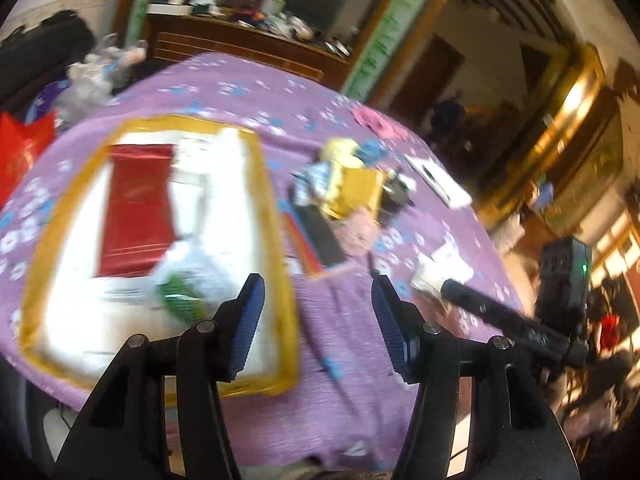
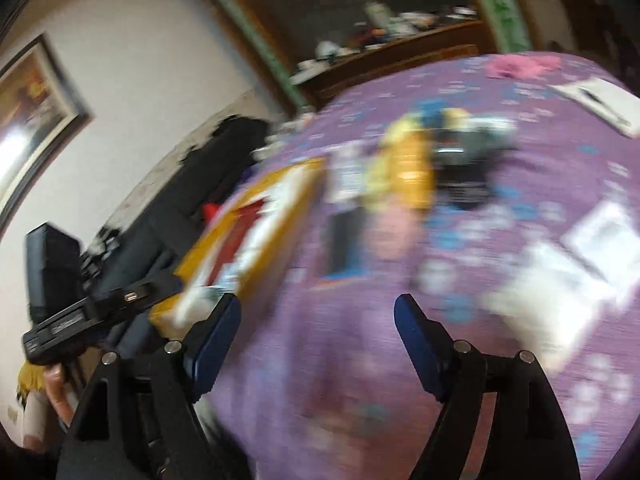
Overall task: Organize soft objects
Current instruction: 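Carry both items to the yellow-rimmed box and release them inside, then grasp the black pouch with the left tool while the right tool grasps a white sachet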
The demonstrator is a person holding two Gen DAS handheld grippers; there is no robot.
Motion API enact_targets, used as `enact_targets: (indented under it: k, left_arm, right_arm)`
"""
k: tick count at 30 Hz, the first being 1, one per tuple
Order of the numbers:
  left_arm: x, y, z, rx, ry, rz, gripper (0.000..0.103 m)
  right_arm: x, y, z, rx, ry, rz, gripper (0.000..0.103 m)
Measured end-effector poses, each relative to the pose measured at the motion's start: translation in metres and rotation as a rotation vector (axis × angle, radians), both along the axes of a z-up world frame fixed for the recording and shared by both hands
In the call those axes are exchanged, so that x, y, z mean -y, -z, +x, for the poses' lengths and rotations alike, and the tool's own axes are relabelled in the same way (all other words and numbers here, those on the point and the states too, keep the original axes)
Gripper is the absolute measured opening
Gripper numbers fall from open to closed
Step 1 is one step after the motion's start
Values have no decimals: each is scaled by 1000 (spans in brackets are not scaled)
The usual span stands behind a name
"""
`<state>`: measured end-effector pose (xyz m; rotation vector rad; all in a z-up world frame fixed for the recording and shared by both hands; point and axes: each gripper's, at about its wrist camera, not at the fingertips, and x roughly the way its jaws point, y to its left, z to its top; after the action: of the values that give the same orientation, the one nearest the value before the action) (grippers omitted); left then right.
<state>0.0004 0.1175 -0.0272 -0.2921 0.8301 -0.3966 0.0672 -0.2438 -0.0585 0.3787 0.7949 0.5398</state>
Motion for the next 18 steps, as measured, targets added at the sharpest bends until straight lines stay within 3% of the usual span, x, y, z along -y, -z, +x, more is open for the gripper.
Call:
enact_targets:
  k: [3, 6, 12, 18]
  left_arm:
    - [25, 6, 13, -45, 44, 30, 56]
    - [39, 12, 25, -92, 69, 30, 56]
    - [50, 18, 45, -133, 63, 45, 56]
    - [56, 19, 58, -156, 65, 83, 56]
  right_arm:
    - [39, 6, 6, -40, 136, -102, 79]
    - [68, 19, 25, -105, 206, -128, 79]
    - [72, 39, 60, -160, 144, -160, 79]
    - [54, 39, 38, -151, 42, -199, 79]
